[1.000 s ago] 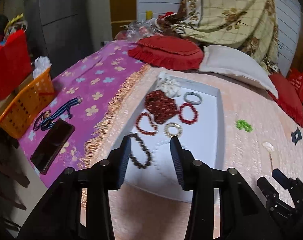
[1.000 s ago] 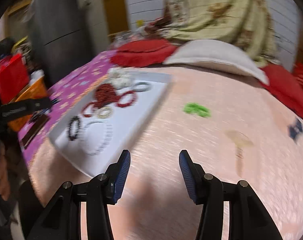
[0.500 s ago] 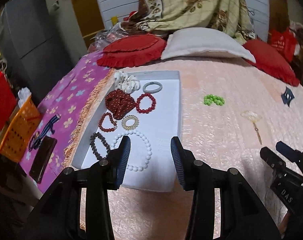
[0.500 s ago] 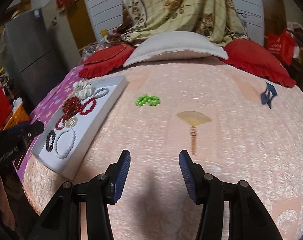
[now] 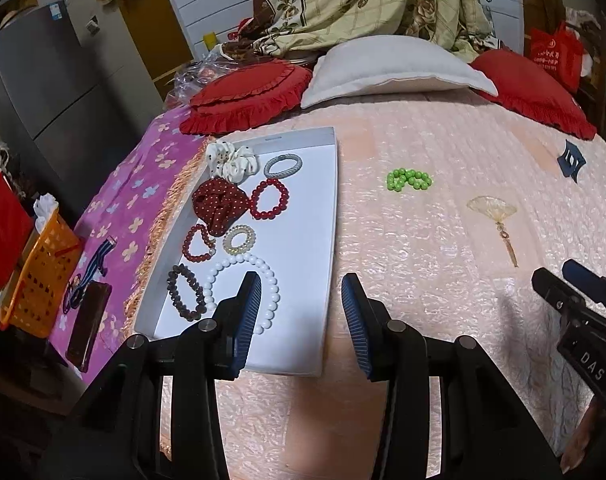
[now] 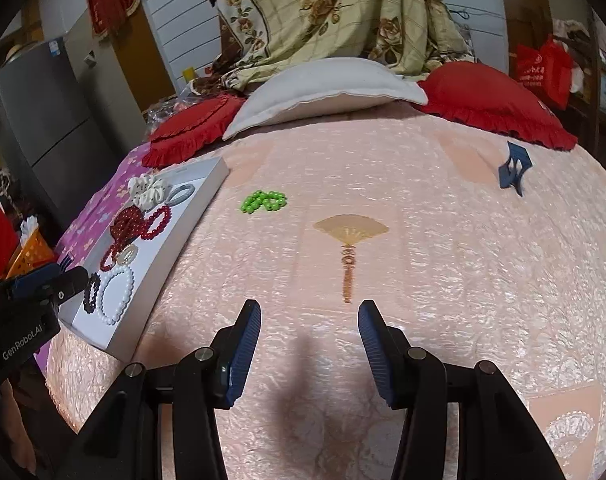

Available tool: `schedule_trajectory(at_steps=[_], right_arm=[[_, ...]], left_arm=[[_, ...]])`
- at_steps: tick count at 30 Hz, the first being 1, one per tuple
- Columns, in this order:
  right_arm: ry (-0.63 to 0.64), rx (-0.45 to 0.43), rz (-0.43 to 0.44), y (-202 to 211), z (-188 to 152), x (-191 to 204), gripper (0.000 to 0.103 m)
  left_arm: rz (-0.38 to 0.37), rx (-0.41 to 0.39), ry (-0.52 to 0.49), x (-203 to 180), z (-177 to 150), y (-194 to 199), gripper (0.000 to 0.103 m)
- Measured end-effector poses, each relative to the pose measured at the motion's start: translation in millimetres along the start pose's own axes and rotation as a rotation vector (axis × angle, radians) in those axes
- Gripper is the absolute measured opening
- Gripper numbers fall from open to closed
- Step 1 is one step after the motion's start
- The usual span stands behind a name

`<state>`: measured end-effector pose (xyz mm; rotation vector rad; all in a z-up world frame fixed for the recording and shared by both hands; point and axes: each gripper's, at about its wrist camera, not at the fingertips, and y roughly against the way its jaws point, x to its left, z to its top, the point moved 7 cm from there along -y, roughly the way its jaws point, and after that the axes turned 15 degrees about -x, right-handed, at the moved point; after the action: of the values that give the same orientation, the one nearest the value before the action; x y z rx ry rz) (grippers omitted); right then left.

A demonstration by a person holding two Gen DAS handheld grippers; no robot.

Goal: Organize jewelry
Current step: 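Withdraw both open grippers from the tray toward the green bracelet and blue clip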

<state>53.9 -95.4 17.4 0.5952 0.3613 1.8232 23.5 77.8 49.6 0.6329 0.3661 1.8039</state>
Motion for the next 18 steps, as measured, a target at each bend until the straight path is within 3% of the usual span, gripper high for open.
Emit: schedule_trajectory(at_steps=[10,18], right_arm=[[-0.066,0.003,-0.036,-3.0,1.4,-40.7,0.049],[-0.134,0.009,-0.108,-5.4,9.9,-95.3,0.049]], left_arm=[[-0.048,0.066,-0.033,-30.3,-3.5,-17.4,0.041],[-0.160,0.139,0.033,-50.1,8.4,-55.0,0.041]])
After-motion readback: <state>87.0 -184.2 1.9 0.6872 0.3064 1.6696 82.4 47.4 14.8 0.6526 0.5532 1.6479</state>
